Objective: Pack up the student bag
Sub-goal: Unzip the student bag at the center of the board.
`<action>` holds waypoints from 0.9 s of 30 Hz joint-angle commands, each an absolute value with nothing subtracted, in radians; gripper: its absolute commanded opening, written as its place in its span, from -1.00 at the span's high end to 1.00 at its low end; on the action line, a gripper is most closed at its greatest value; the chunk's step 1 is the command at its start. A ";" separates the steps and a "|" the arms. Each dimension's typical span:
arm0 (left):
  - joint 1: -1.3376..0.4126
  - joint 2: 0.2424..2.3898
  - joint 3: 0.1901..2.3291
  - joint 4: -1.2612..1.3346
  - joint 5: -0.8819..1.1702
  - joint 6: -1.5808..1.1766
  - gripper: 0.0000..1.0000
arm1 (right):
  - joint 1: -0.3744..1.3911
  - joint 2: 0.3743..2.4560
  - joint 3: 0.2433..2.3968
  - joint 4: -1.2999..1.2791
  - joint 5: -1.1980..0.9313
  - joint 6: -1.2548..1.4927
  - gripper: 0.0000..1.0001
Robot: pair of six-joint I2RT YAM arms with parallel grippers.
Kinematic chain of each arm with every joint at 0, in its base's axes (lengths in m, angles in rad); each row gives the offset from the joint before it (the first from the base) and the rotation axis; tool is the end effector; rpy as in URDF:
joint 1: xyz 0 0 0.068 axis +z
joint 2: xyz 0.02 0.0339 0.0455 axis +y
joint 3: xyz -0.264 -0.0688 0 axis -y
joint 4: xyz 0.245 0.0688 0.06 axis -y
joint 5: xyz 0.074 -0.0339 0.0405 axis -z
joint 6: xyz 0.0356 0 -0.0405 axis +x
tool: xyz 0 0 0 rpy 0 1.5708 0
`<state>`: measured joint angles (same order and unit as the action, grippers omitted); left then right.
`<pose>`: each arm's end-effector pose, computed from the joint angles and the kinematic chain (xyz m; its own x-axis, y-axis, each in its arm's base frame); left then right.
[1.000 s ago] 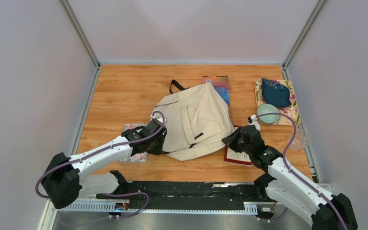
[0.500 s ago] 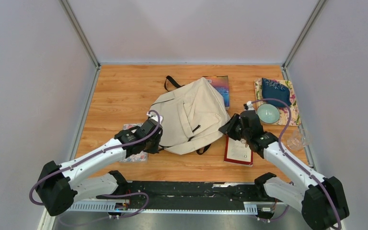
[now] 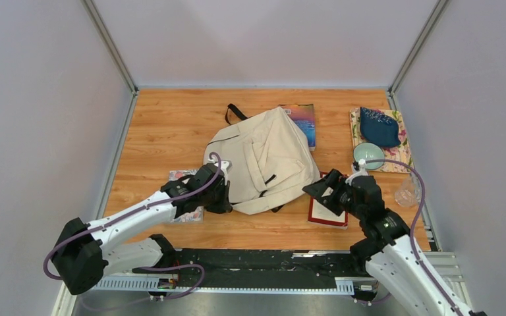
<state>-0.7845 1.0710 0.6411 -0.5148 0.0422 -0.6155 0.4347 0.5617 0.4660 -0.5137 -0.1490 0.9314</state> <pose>0.1443 -0.1462 0.2089 -0.8859 0.0692 -0.4587 0.2595 0.8936 -0.3662 0.1209 0.0620 0.2279 -0.7326 0.5348 -0.4211 0.1022 0.6981 0.7087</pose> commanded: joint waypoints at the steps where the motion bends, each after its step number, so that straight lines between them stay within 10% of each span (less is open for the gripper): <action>1: -0.787 1.095 0.667 -0.453 0.121 -0.640 1.00 | 0.498 0.428 0.367 -0.553 -0.193 1.119 -0.62; 12: -0.851 1.117 0.738 -0.476 0.137 -0.634 1.00 | 0.928 0.829 0.377 -0.137 0.112 1.451 -0.69; 27: -0.927 1.103 0.747 -0.502 0.135 -0.617 1.00 | 0.956 1.362 0.606 -0.009 0.054 1.526 -0.72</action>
<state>-0.9173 1.1175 0.7105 -0.4984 0.1146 -0.6231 0.9504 1.3033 0.5468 -0.0681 0.0513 1.4780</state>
